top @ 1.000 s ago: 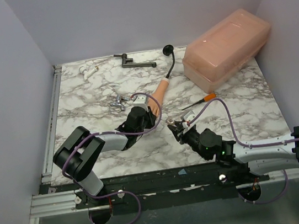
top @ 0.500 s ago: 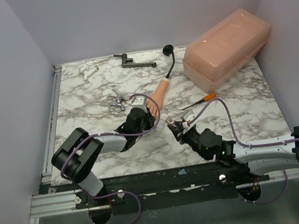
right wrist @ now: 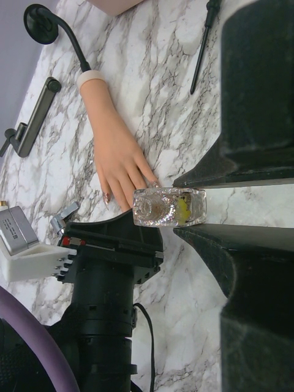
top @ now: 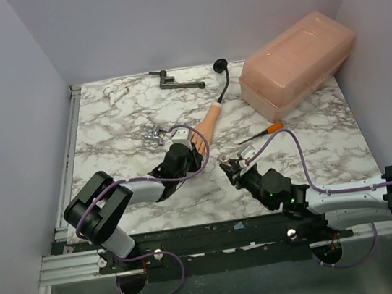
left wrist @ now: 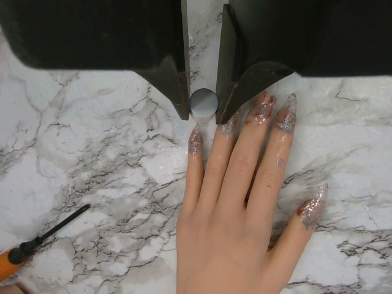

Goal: Paint the nails

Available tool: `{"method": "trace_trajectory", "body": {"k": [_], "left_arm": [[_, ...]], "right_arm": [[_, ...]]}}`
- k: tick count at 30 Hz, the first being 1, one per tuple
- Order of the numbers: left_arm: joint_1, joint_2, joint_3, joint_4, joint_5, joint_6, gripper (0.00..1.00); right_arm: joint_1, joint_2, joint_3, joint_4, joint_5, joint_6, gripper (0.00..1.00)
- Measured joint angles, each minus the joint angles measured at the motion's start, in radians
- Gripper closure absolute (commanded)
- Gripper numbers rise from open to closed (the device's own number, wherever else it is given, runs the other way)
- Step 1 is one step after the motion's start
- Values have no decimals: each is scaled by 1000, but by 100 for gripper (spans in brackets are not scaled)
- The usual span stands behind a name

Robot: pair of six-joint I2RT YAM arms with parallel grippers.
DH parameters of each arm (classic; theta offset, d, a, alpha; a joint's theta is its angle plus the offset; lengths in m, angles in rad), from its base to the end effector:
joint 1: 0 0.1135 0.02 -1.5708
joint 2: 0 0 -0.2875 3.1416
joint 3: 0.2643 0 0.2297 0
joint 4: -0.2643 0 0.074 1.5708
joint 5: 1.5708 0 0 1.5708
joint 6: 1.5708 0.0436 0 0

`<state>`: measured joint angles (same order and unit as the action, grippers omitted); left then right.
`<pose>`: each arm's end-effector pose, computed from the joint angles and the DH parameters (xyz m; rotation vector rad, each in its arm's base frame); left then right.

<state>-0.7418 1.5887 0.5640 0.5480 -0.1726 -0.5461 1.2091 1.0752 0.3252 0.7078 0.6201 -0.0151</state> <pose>0.2229 -0.1941 0.1890 0.0949 2.0965 -0.6213 0.0930 0.1742 0.2546 -0.5010 1.5422 0.4247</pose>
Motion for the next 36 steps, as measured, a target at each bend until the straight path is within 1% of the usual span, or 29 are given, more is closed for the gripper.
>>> {"method": "trace_trajectory", "body": {"k": [11, 18, 26, 36], "left_arm": [[0, 0, -3, 63, 0, 45, 100], [0, 6, 4, 73, 0, 63, 100], [0, 59, 58, 70, 4, 71, 100], [0, 93, 104, 10, 3, 67, 100]], "right_arm": [[0, 5, 2, 0, 0, 0, 99], [0, 31, 19, -7, 0, 0, 99], [0, 31, 19, -7, 0, 0, 99], [0, 31, 20, -7, 0, 0, 99]]}}
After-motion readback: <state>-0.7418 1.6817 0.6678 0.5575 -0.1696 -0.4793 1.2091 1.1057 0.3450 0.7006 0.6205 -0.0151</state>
